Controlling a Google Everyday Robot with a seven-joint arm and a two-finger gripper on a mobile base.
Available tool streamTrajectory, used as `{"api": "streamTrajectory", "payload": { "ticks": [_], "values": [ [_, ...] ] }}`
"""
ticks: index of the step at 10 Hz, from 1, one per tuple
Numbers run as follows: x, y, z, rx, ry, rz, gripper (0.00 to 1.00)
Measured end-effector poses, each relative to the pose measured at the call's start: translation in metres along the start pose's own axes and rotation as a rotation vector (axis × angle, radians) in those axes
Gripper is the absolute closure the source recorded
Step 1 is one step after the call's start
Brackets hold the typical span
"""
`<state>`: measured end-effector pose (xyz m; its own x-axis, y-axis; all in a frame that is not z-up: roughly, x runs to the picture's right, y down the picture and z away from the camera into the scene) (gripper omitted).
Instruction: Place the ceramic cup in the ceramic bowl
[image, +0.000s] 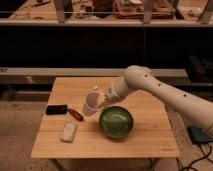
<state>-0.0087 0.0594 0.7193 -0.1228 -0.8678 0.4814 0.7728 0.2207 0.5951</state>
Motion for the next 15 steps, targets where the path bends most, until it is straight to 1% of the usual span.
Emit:
{"api": "streamTrajectory", "payload": {
  "ticks": [2, 3, 4, 5, 6, 7, 8, 9, 11, 12, 13, 14, 15],
  "values": [
    [-0.002, 0.022, -0.018, -0.041, 0.000, 0.071, 1.00],
    [-0.005, 0.033, -0.026, -0.070, -0.002, 0.100, 1.00],
    [-0.008, 0.045, -0.036, -0.109, -0.001, 0.131, 1.00],
    [-0.013, 0.060, -0.048, -0.173, 0.000, 0.168, 1.00],
    [-0.014, 0.067, -0.052, -0.207, 0.000, 0.182, 1.00],
    [-0.018, 0.077, -0.056, -0.260, -0.004, 0.204, 1.00],
    [-0.023, 0.086, -0.054, -0.303, -0.015, 0.223, 1.00],
    [-0.027, 0.092, -0.050, -0.332, -0.031, 0.237, 1.00],
    [-0.036, 0.107, -0.043, -0.376, -0.054, 0.270, 1.00],
    [-0.039, 0.114, -0.040, -0.390, -0.062, 0.286, 1.00],
    [-0.041, 0.117, -0.038, -0.393, -0.066, 0.293, 0.97],
    [-0.045, 0.124, -0.032, -0.402, -0.075, 0.307, 0.86],
    [-0.047, 0.128, -0.029, -0.406, -0.081, 0.312, 0.78]
  ]
}}
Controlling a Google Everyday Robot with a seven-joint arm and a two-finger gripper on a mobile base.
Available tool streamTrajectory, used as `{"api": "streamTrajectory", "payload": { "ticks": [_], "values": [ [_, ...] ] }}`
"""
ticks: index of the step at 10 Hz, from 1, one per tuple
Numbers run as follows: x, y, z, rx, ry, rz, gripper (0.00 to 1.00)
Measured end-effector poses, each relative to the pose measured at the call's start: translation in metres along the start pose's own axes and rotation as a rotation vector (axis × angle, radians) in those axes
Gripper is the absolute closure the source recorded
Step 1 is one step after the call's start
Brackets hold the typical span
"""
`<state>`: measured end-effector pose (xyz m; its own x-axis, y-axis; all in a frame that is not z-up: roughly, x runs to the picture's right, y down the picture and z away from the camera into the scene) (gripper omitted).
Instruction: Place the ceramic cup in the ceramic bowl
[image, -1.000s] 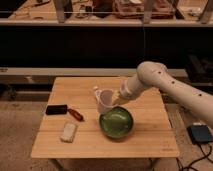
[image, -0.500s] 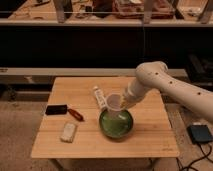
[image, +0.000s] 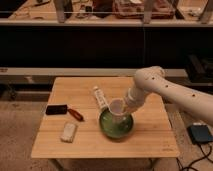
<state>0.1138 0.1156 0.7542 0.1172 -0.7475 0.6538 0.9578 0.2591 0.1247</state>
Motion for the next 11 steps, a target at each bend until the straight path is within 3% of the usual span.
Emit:
{"api": "streamTrajectory", "payload": {
  "ticks": [3, 6, 7, 11],
  "values": [
    [-0.006, 0.011, 0.019, -0.008, -0.026, 0.007, 0.45],
    [-0.010, 0.019, 0.036, 0.010, -0.047, 0.006, 0.21],
    [-0.011, 0.020, 0.040, 0.017, -0.049, 0.005, 0.20],
    [-0.011, 0.004, 0.037, 0.101, -0.027, -0.033, 0.20]
  ]
}}
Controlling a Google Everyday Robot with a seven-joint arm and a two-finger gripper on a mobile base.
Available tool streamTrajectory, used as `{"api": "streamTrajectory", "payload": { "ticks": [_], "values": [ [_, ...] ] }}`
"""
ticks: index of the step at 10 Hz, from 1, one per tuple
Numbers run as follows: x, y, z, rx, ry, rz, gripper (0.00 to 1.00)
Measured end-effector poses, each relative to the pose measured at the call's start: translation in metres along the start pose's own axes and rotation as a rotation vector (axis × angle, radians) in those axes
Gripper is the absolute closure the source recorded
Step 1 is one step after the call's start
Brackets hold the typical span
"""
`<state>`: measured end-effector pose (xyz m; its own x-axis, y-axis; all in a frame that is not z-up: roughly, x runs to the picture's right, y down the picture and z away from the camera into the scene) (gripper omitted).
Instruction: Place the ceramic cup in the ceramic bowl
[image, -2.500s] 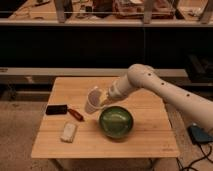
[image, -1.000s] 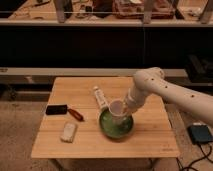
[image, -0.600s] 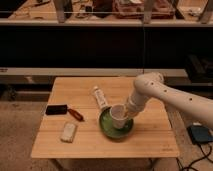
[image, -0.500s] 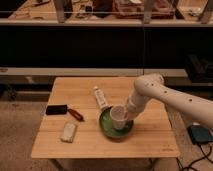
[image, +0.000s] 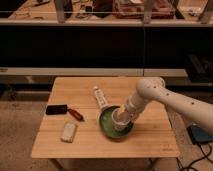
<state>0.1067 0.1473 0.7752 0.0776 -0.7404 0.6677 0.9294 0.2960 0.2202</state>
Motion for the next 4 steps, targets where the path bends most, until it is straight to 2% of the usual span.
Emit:
{"api": "streamTrajectory", "payload": {
  "ticks": [1, 4],
  "values": [
    [-0.001, -0.004, -0.005, 0.004, 0.007, -0.014, 0.20],
    [-0.006, -0.020, -0.044, -0.046, 0.048, -0.060, 0.20]
  ]
}}
